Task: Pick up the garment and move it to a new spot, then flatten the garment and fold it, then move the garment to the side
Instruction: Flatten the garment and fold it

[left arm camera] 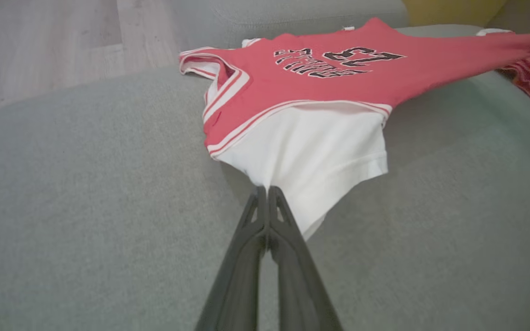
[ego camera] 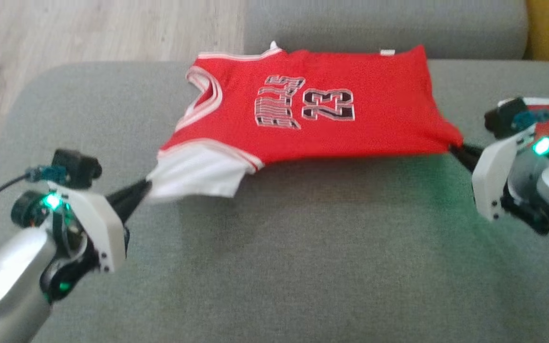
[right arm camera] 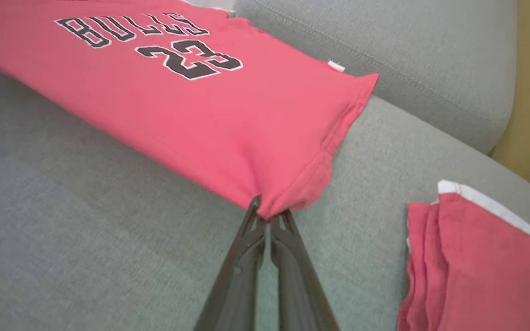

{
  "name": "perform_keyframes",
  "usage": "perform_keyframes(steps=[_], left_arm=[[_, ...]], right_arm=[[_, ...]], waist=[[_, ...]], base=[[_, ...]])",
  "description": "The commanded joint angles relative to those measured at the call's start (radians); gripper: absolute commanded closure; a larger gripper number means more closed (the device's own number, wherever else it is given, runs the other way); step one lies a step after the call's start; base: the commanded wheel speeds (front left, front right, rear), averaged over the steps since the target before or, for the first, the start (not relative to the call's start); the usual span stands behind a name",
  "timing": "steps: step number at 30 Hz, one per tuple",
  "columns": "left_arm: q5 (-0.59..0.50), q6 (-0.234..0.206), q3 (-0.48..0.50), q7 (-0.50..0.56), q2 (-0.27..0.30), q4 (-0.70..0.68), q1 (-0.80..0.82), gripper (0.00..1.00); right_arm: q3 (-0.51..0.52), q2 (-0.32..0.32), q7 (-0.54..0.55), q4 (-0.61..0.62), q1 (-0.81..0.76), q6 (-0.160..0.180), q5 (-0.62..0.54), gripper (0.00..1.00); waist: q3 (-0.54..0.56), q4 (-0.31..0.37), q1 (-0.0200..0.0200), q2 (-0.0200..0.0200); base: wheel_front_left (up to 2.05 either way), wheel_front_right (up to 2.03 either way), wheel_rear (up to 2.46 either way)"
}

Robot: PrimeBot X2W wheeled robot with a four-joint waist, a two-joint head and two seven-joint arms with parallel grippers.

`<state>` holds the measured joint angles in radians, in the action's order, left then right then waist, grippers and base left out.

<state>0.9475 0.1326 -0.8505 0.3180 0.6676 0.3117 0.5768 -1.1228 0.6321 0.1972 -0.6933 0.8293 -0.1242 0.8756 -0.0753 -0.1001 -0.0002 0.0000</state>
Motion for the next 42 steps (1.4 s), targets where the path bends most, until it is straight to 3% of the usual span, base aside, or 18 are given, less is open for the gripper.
perform_keyframes(steps=[1,7,16,26,42], left_arm=[[0.024,-0.002,0.043,0.025,0.075,-0.048,0.018,1.00],[0.087,-0.010,0.027,0.112,0.144,-0.166,-0.057,1.00],[0.097,-0.082,0.030,0.135,0.216,-0.309,-0.121,1.00],[0.044,-0.113,0.033,0.120,0.194,-0.292,-0.073,1.00],[-0.072,-0.059,0.019,0.166,0.076,-0.029,0.220,1.00]], right_arm=[[-0.008,0.042,0.017,0.024,-0.023,-0.007,0.029,1.00],[-0.068,0.077,0.078,0.088,-0.055,-0.007,0.090,1.00],[-0.105,0.126,0.172,0.210,-0.089,-0.007,0.193,1.00],[-0.096,0.107,0.161,0.210,-0.051,-0.007,0.194,1.00],[-0.026,-0.014,0.132,0.046,0.105,-0.007,0.193,1.00]], waist=[[0.034,0.002,0.0002,0.0000],[0.088,0.013,0.0002,0.0000],[0.109,0.036,0.0002,0.0000],[0.063,0.045,0.0002,0.0000],[-0.084,0.084,0.0002,0.0000]], base=[[0.00,0.00,0.00],[0.00,0.00,0.00],[0.00,0.00,0.00],[0.00,0.00,0.00],[0.00,0.00,0.00]])
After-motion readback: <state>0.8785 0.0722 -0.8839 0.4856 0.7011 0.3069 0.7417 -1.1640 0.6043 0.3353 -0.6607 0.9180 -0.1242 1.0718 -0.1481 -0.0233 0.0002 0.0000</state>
